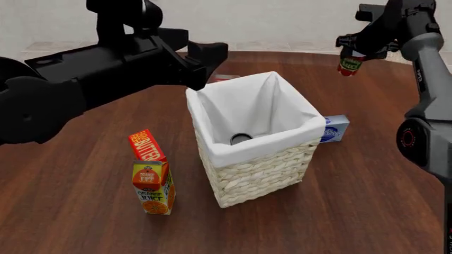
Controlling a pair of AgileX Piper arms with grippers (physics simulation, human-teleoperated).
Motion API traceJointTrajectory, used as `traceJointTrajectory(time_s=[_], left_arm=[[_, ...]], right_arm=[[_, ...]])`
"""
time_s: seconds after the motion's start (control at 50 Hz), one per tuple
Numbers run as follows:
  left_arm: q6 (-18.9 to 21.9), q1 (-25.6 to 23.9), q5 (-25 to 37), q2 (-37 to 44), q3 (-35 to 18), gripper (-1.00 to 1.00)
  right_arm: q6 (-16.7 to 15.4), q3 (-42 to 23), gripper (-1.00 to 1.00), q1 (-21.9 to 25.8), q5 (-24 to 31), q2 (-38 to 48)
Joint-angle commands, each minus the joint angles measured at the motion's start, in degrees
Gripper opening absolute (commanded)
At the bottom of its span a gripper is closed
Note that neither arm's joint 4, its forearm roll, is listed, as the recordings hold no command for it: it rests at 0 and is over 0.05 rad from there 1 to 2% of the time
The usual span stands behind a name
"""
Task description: Pick up the alphabet soup and the tomato sauce, and put them in the basket.
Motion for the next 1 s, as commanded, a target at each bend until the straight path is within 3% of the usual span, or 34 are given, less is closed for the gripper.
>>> traceJointTrajectory(time_s=[0.02,0.38,0.76,1.0], left_arm=[[-0.3,0.3,-0.5,0.0,0.2,1.00],[-0.1,0.0,-0.7,-0.4,-0.1,1.00],[-0.1,0.7,-0.7,-1.4,0.3,1.00],[0.2,1.5,-0.6,-1.7,0.6,1.00]], right_arm=[[1.3,-2.2,-1.00,1.8,1.3,-1.8],[2.0,1.3,-1.00,7.3,0.8,-8.4],[0.7,8.6,-1.00,13.5,-1.2,-16.0],[-0.4,9.1,-1.00,17.0,-0.4,-18.0]])
